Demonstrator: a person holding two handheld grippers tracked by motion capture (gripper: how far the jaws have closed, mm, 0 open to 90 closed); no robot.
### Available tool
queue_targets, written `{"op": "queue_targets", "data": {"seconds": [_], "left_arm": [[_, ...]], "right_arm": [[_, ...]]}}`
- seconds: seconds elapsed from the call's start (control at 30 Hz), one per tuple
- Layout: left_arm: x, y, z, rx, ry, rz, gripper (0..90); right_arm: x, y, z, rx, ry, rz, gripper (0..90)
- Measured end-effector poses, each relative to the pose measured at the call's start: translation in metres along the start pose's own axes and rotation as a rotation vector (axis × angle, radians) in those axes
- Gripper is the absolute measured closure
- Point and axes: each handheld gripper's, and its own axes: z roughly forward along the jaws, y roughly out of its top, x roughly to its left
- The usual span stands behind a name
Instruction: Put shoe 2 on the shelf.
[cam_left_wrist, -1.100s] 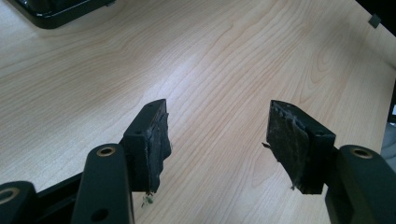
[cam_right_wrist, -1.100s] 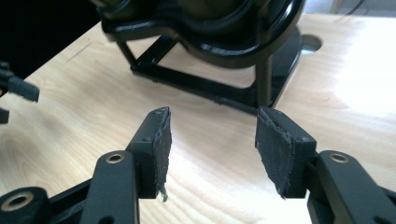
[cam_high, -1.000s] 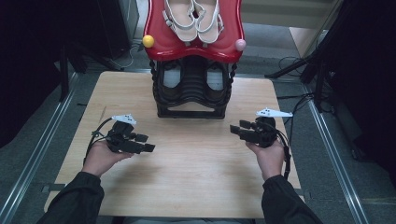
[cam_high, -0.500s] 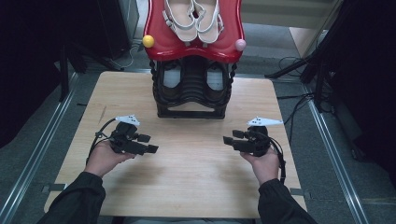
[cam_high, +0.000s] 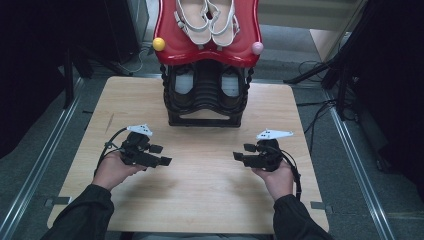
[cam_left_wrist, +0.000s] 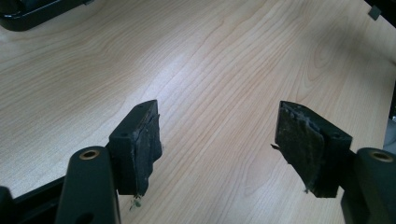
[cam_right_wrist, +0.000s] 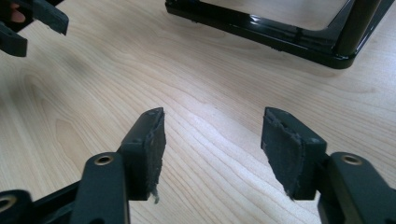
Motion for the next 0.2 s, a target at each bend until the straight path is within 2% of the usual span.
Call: {"op": "queue_targets", "data": {"seconds": [0.2], "left_arm": [[0.0000, -0.0001, 0.0022, 0.002, -0.001, -0.002, 29.4]], "right_arm": [[-0.0022, -0.0017, 0.0016, 0.018, -0.011, 0.001, 38.0]]}}
